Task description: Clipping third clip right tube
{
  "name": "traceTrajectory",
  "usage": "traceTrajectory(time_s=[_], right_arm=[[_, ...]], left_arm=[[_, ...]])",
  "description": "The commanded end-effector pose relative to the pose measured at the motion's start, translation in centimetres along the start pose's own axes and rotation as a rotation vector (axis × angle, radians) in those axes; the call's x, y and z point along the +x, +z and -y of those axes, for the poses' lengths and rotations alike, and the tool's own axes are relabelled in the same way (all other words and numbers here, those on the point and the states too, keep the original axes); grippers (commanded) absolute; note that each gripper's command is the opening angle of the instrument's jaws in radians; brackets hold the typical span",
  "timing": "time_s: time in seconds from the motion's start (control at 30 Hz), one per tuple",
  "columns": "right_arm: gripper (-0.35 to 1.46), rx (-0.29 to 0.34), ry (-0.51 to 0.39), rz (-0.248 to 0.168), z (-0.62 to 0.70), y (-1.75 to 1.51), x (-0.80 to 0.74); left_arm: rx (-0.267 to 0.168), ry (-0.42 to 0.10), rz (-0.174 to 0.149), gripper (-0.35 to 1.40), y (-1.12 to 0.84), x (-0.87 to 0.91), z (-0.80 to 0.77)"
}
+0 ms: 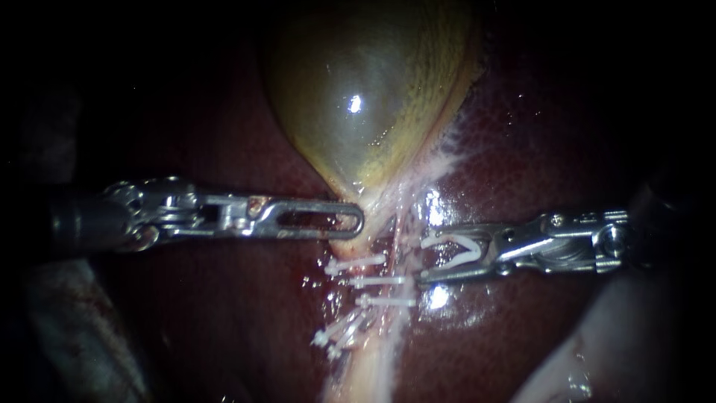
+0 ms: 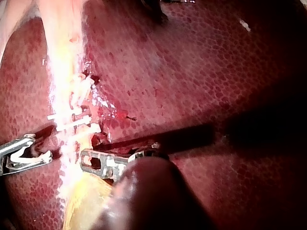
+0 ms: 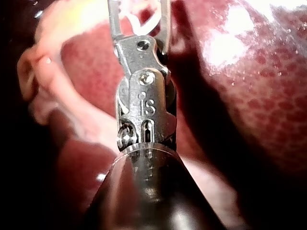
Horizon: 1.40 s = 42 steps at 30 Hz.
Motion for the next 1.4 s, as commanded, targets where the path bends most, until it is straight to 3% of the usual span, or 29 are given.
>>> traceTrajectory(time_s=[0.03,0.4,0.77,1.4], right_arm=[[0.49,0.000,0.000,0.000,0.00,0.00,0.00],[0.50,-0.001,0.025,-0.005,0.02,0.05,0.02],[0.51,0.006,0.136,-0.017,0.02,0.27,0.09],[0.51,0.010,0.159,-0.021,-0.07,0.49,0.07]], left_arm=[[0.000,0.000,0.000,-0.35,0.00,0.00,0.00],[-0.002,0.001,0.003,-0.35,-0.06,-0.03,-0.02],[-0.015,-0.009,0.020,-0.35,-0.44,-0.04,-0.11],[-0.018,-0.019,0.023,-0.35,-0.64,-0.10,-0.46]])
